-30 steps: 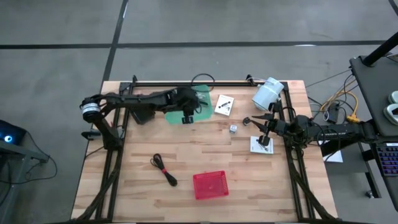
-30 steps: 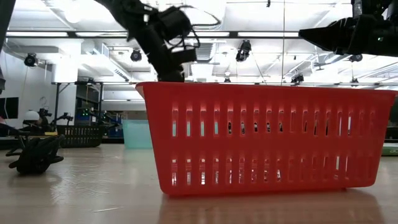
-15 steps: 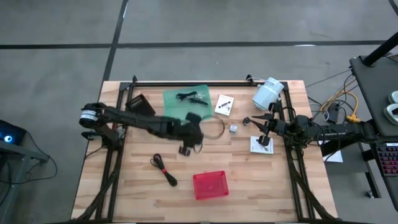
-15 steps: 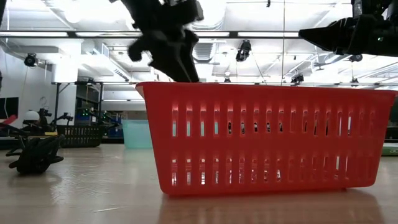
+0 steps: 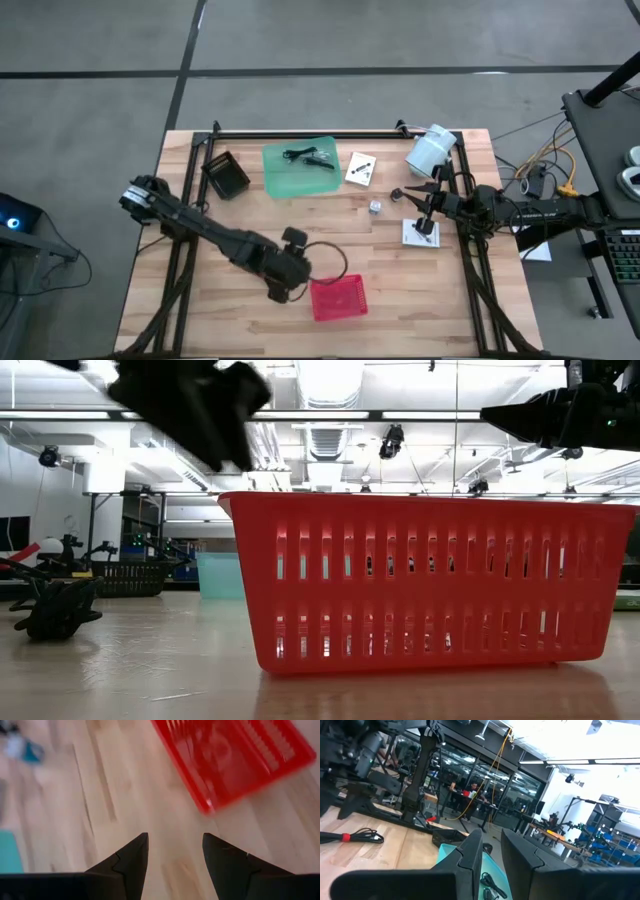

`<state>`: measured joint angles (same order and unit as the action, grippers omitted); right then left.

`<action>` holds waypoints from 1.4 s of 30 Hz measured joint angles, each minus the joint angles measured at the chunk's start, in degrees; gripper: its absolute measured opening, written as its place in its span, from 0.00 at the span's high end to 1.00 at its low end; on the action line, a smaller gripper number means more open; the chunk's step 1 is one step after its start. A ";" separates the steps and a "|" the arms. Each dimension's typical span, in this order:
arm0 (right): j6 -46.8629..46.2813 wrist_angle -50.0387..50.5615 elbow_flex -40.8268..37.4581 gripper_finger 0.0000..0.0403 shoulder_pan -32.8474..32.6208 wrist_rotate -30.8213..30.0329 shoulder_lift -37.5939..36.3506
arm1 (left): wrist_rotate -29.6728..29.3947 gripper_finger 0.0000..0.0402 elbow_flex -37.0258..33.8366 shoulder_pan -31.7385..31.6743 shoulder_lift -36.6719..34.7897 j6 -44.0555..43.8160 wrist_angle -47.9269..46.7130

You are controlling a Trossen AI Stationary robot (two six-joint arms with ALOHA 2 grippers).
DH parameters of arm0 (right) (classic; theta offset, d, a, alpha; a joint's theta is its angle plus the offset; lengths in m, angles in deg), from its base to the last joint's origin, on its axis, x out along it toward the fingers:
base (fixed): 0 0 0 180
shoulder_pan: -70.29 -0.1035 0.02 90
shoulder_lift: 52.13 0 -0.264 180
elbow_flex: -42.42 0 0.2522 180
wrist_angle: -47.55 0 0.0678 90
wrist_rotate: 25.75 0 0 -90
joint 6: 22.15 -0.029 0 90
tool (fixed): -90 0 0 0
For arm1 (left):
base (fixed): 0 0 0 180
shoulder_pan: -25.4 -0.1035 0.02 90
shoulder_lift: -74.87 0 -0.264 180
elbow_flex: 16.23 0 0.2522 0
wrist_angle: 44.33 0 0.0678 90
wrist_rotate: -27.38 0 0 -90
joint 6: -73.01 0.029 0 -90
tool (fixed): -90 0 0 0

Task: Pick and place items into bin
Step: Put the black charger cable into the green bin

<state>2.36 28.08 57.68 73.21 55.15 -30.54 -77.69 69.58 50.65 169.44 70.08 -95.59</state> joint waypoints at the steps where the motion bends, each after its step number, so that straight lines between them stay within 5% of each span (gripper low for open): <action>1: -0.04 0.00 0.00 0.85 0.00 0.02 0.02 | -0.03 0.57 -0.14 0.79 0.00 -1.90 -1.35; 15: -0.02 0.04 0.00 0.85 0.02 0.01 0.00 | 7.23 0.57 -6.50 4.86 0.00 -17.60 -7.46; 42: 0.16 0.46 0.00 0.85 0.02 0.00 0.00 | 11.79 0.57 -14.79 4.88 0.65 -17.86 1.21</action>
<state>2.52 28.53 57.68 73.23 55.15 -30.54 -65.91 54.79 55.53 170.08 52.22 -94.37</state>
